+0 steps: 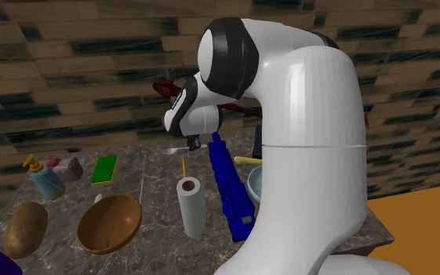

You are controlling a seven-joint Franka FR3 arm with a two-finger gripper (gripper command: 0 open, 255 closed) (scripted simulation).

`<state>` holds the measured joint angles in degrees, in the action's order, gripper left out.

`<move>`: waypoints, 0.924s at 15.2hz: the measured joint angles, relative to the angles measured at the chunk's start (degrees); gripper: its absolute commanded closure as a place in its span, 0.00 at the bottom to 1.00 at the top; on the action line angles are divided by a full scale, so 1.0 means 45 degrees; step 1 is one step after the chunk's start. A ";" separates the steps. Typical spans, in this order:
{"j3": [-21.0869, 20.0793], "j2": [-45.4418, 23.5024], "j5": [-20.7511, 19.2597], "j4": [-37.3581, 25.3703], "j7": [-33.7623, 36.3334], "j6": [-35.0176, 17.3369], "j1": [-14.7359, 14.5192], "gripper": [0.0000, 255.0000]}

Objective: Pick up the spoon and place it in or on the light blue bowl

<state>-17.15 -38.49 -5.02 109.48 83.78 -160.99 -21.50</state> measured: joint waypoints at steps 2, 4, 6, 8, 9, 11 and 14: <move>-0.0019 0.0076 0.0014 0.0040 0.0000 0.0041 0.0018 1.00; -0.0093 0.0308 0.0065 0.0109 -0.0023 0.0209 0.0095 1.00; -0.0179 0.0557 0.0127 0.0171 -0.0066 0.0399 0.0192 1.00; -0.0258 0.0820 0.0189 0.0182 -0.0053 0.0646 0.0232 1.00; -0.0304 0.0957 0.0225 0.0201 -0.0070 0.0765 0.0276 1.00; -0.0391 0.1239 0.0297 0.0263 -0.0066 0.0981 0.0329 1.00; -0.0522 0.1641 0.0417 0.0282 -0.0115 0.1363 0.0452 1.00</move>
<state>-19.49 -31.11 -3.14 110.75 83.26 -154.86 -19.46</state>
